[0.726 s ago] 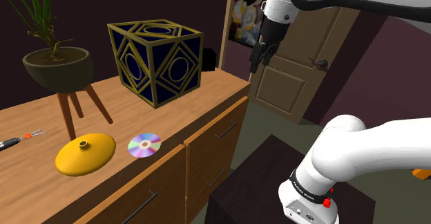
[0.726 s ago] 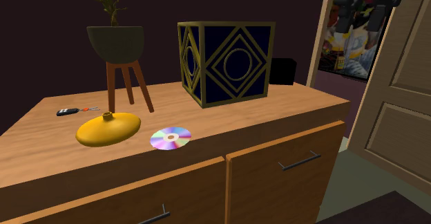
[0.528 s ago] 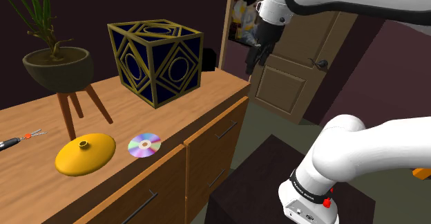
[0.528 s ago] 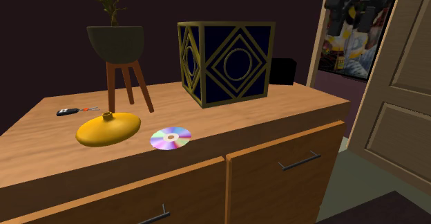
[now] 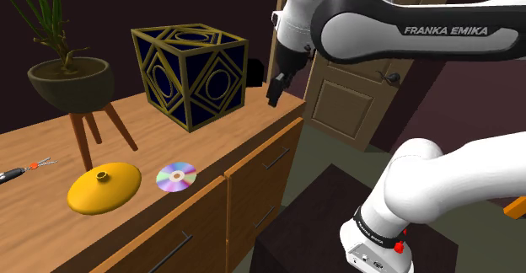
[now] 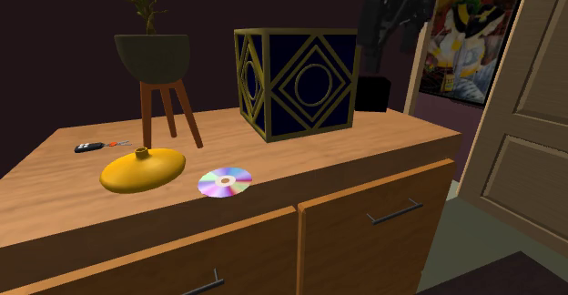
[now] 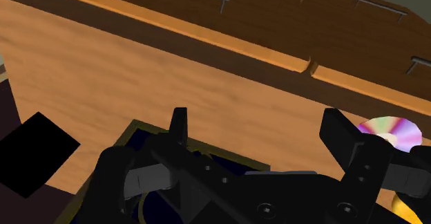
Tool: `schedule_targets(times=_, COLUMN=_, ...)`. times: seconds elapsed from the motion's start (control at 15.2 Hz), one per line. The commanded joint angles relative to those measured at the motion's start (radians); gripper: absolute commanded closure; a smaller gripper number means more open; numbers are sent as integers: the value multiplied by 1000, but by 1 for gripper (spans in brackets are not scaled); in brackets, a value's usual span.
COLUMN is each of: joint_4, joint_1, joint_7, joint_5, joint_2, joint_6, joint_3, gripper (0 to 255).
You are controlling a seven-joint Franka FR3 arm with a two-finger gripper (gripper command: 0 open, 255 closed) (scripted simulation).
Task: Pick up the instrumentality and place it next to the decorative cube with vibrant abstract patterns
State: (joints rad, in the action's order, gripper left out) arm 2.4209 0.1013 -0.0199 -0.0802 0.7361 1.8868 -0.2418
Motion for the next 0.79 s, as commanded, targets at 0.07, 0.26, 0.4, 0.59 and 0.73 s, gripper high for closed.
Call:
schedule_targets(times=0.07, joint_4=13, joint_1=20, joint_7=32, joint_5=-39, joint_2=-45, joint_6=83, joint_3=-90, gripper=0)
schedule_targets(times=0.26, joint_4=18, joint_1=28, joint_7=69, joint_5=-92, joint_2=-97, joint_6=158, joint_3=-181, gripper=0)
schedule_targets(times=0.4, joint_4=19, joint_1=26, joint_7=100, joint_5=-137, joint_2=-136, joint_6=205, joint_3=-244, gripper=0)
schedule_targets(times=0.59, joint_4=15, joint_1=11, joint_7=156, joint_5=-219, joint_2=-200, joint_6=269, joint_3=-345, gripper=0)
schedule_targets(times=0.73, joint_4=9, joint_1=-9, joint_7=202, joint_5=-286, joint_2=-246, joint_6=306, joint_3=-419, gripper=0)
